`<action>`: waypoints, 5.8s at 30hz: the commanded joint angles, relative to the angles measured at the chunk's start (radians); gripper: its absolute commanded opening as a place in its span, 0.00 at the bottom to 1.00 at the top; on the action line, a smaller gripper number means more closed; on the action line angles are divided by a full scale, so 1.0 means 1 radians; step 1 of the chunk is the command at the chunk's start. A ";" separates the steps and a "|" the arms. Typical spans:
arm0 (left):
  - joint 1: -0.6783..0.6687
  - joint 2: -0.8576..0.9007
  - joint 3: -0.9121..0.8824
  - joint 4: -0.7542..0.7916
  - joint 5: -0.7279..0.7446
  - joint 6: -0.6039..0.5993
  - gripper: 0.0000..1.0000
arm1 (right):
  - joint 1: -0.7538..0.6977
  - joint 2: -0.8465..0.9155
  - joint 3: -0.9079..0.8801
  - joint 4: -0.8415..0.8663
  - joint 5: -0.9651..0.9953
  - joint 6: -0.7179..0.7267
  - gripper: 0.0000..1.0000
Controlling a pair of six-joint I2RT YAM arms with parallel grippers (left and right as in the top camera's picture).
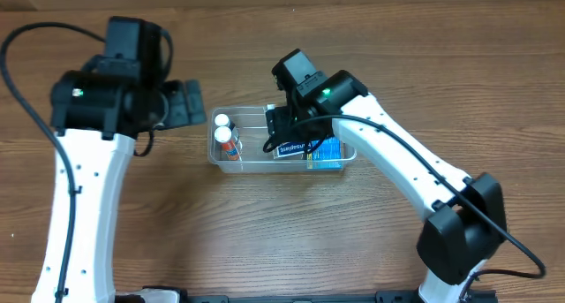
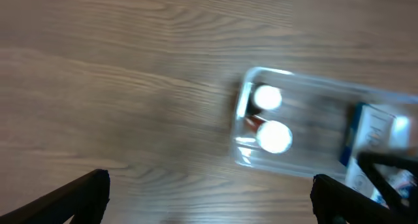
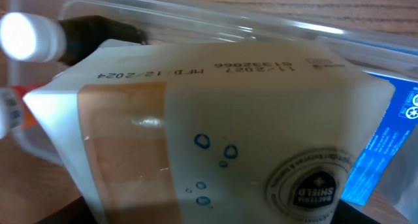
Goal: Pack container
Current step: 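Place the white box with the right gripper into the container beside the blue box, then grasp the red Panadol box with the right gripper, then lower the red box with the right gripper into the container and release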
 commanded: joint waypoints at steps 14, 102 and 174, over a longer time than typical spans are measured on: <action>0.286 0.006 0.014 -0.003 0.007 -0.002 1.00 | 0.000 0.085 0.007 0.019 0.021 0.053 0.76; 0.286 0.006 0.014 -0.002 0.007 0.020 1.00 | -0.859 -0.295 -0.790 0.217 0.113 -0.153 1.00; 0.266 0.006 0.014 -0.014 0.124 0.151 1.00 | -0.208 -0.212 0.068 -0.014 0.137 -0.124 1.00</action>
